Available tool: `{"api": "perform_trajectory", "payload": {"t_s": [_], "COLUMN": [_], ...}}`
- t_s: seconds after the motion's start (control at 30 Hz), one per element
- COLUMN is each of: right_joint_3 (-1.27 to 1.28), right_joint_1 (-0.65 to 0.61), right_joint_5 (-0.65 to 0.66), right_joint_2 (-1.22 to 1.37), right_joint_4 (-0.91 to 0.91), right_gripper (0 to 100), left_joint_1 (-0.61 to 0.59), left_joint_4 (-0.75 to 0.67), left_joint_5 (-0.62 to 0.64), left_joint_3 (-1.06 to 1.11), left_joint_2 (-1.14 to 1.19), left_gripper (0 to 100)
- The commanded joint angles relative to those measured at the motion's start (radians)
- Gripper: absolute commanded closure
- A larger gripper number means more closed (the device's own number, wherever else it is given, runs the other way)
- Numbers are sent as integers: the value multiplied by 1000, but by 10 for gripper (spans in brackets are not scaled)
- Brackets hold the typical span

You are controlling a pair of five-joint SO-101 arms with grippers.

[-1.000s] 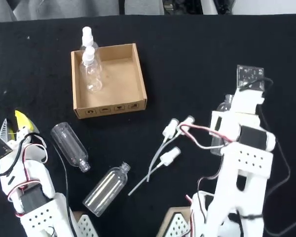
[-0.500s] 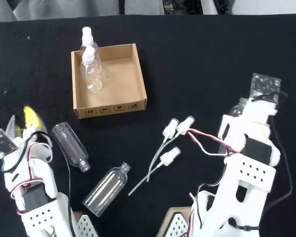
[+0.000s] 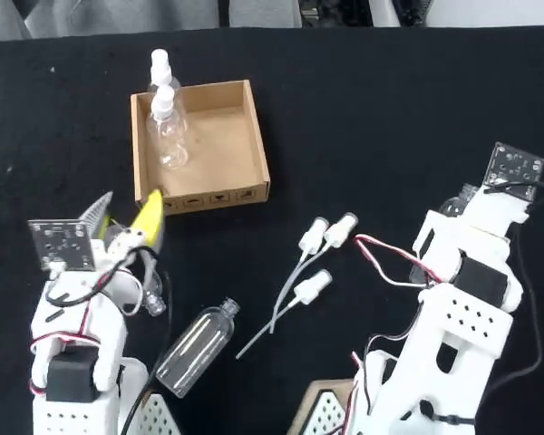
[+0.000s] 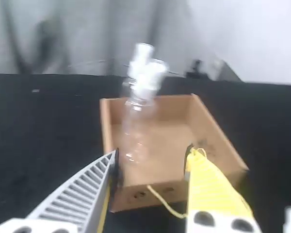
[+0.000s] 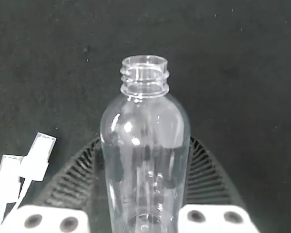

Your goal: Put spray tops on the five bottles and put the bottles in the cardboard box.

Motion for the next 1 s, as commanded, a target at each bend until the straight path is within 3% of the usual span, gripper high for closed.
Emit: {"api": "perform_trajectory", "payload": {"t_s": [0.0, 0.33, 0.57, 0.8, 0.97], "right_joint_3": [-2, 54, 61, 62, 62], "right_joint_1": [26, 44, 46, 52, 54], "right_joint_5": [-15, -51, -51, -51, -51], "right_joint_2": [-36, -36, -36, -36, -36], "right_joint_4": [-29, -120, -123, -120, -120], "right_gripper": [902, 901, 902, 902, 902], "left_joint_1": [128, 340, 467, 486, 570], "left_joint_4": [26, 66, 38, 34, 34], "left_joint_5": [-44, -66, -57, -14, -14], "left_joint_3": [-70, -58, -108, -208, -259], "left_joint_2": [-2, 23, 278, 482, 606], "left_gripper": [783, 787, 784, 783, 783]}}
